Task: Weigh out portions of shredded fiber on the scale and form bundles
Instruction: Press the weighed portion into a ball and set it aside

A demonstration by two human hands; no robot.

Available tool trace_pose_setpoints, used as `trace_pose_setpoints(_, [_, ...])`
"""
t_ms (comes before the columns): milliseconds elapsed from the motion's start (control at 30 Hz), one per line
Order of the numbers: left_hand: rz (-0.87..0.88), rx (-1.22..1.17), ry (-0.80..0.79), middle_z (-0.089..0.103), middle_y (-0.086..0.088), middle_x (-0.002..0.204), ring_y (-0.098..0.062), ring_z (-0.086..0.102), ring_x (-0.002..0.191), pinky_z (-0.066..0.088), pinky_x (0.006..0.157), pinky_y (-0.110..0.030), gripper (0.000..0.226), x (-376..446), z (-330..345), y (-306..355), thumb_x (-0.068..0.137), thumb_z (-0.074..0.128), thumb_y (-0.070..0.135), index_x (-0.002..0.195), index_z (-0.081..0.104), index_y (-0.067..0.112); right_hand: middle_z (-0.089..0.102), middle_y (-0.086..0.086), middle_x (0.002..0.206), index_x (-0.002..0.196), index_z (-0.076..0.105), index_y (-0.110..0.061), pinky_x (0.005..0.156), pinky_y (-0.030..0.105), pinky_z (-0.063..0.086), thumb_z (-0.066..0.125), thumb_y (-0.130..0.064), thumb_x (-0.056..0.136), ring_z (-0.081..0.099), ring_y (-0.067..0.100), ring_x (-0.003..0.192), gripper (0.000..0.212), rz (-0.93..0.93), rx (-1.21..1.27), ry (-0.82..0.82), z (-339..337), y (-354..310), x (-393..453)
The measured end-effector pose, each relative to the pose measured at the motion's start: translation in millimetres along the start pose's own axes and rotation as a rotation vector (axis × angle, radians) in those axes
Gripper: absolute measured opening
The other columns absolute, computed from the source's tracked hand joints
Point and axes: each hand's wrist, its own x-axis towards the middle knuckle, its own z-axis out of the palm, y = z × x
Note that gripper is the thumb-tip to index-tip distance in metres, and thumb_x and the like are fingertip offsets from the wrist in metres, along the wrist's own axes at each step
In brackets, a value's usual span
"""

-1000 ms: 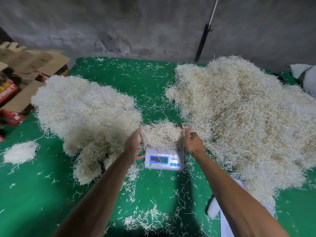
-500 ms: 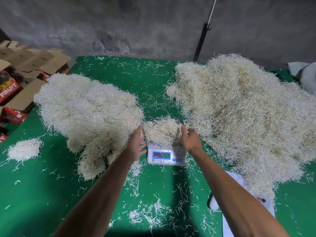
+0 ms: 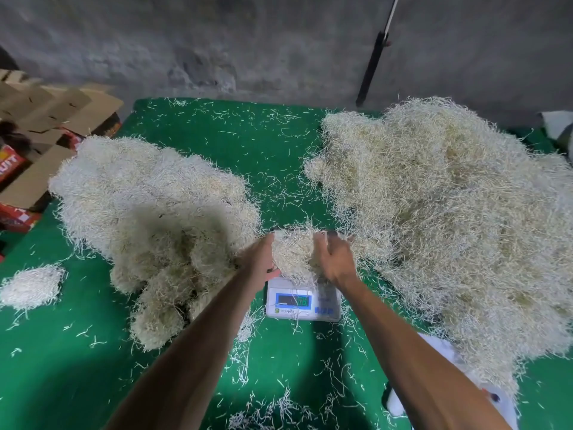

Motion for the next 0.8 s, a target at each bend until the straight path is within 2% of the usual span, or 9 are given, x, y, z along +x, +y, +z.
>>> trace_pose_setpoints(100, [-0.020, -0.041, -0.138, 0.050, -0.019, 0.147, -0.037, 0.055, 0.126, 0.051, 0.102, -0.045, 0.033, 7, 21, 8, 0.104, 0.052, 0.037, 0.128, 0.057, 0.014, 0.059, 0.012, 0.138, 0.154, 0.033, -0.008, 0.102, 0.059, 0.052, 0.043, -0.073, 0.097, 0.062, 0.033, 0.122, 0.087, 0.114, 0.141, -0.116, 17, -13, 4])
trace_pose_setpoints(200, [0.034, -0.056, -0.304, 0.045, -0.013, 0.149, -0.036, 0.049, 0.133, 0.046, 0.109, -0.046, 0.039, 10, 34, 20, 0.101, 0.058, 0.037, 0.136, 0.054, 0.023, 0.026, 0.008, 0.167, 0.163, 0.017, -0.018, 0.121, 0.055, 0.029, 0.055, -0.081, 0.085, 0.031, 0.031, 0.151, 0.108, 0.185, 0.420, -0.040, 29, -28, 21])
trace_pose_setpoints(300, [0.037, 0.026, -0.068, 0.059, -0.004, 0.121, -0.020, 0.059, 0.100, 0.058, 0.088, -0.046, 0.053, 7, 39, 28, 0.084, 0.068, 0.063, 0.119, 0.061, 0.025, 0.027, 0.011, 0.165, 0.161, 0.021, -0.015, 0.122, 0.052, 0.028, 0.062, -0.064, 0.092, 0.031, 0.030, 0.150, 0.094, 0.253, 0.655, 0.151, 36, -50, 36])
trace_pose_setpoints(367, [0.031, -0.134, -0.238, 0.059, 0.001, 0.123, -0.022, 0.059, 0.106, 0.057, 0.089, -0.050, 0.066, 9, 36, 36, 0.082, 0.059, 0.077, 0.124, 0.063, 0.027, 0.051, 0.008, 0.146, 0.150, 0.040, -0.018, 0.112, 0.046, 0.044, 0.058, -0.052, 0.099, 0.045, 0.023, 0.137, 0.064, 0.191, 0.708, 0.185, 40, -68, 31])
trace_pose_setpoints(433, [0.113, -0.298, -0.403, 0.068, -0.011, 0.109, -0.027, 0.069, 0.097, 0.061, 0.079, -0.040, 0.065, 7, 22, 60, 0.096, 0.042, 0.071, 0.113, 0.073, 0.016, 0.066, -0.002, 0.115, 0.128, 0.054, -0.028, 0.093, 0.030, 0.056, 0.050, -0.031, 0.106, 0.063, 0.009, 0.113, 0.023, -0.043, 0.570, 0.113, 47, -84, 14])
trace_pose_setpoints(500, [0.185, -0.240, -0.349, 0.069, -0.008, 0.077, -0.025, 0.066, 0.072, 0.056, 0.064, -0.027, 0.060, 6, 1, 88, 0.108, 0.031, 0.049, 0.092, 0.069, 0.004, 0.064, -0.001, 0.120, 0.129, 0.054, -0.022, 0.100, 0.024, 0.048, 0.043, -0.024, 0.106, 0.060, 0.006, 0.115, 0.026, -0.257, 0.341, -0.028, 62, -92, -7])
trace_pose_setpoints(600, [0.253, -0.137, -0.053, 0.060, 0.002, 0.076, -0.008, 0.062, 0.063, 0.053, 0.058, -0.019, 0.039, -9, -25, 86, 0.111, 0.031, 0.029, 0.085, 0.058, 0.017, 0.058, -0.003, 0.124, 0.109, 0.059, -0.017, 0.116, 0.052, 0.037, 0.035, -0.045, 0.102, 0.052, 0.021, 0.127, 0.037, -0.377, 0.163, -0.110, 79, -115, -24])
trace_pose_setpoints(700, [0.321, -0.094, -0.256, 0.047, 0.019, 0.092, 0.021, 0.058, 0.067, 0.046, 0.061, -0.001, 0.036, -39, -35, 69, 0.113, 0.022, 0.016, 0.091, 0.043, 0.036, 0.053, -0.008, 0.134, 0.121, 0.056, -0.036, 0.114, 0.046, 0.041, 0.039, -0.069, 0.100, 0.053, 0.018, 0.129, 0.042, -0.309, 0.227, -0.022, 81, -144, -11])
trace_pose_setpoints(800, [0.262, -0.157, -0.289, 0.048, 0.005, 0.072, -0.012, 0.050, 0.063, 0.048, 0.049, -0.019, 0.031, -53, -53, 103, 0.105, 0.032, 0.012, 0.078, 0.044, 0.022, 0.045, 0.002, 0.128, 0.121, 0.055, -0.033, 0.111, 0.047, 0.041, 0.047, -0.044, 0.107, 0.050, 0.018, 0.119, 0.020, -0.312, 0.238, 0.097, 79, -140, -2])
